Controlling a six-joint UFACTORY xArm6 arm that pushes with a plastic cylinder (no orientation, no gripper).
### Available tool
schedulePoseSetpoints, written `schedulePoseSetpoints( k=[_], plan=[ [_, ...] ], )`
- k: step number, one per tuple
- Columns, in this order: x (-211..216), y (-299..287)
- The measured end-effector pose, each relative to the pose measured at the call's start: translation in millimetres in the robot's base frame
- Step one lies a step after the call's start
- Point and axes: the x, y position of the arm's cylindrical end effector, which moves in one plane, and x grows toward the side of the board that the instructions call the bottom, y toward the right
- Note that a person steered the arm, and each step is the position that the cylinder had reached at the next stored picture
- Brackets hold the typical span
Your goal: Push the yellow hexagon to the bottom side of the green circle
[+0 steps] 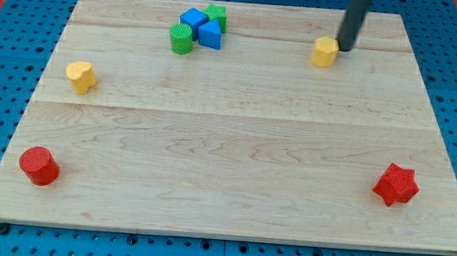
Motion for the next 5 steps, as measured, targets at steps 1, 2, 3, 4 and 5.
schedulePoseSetpoints(
  k=[1, 2, 3, 4, 5],
  plan=[
    [53, -44],
    [78, -85],
    [59, -57],
    [38, -114],
    [76, -164]
  ],
)
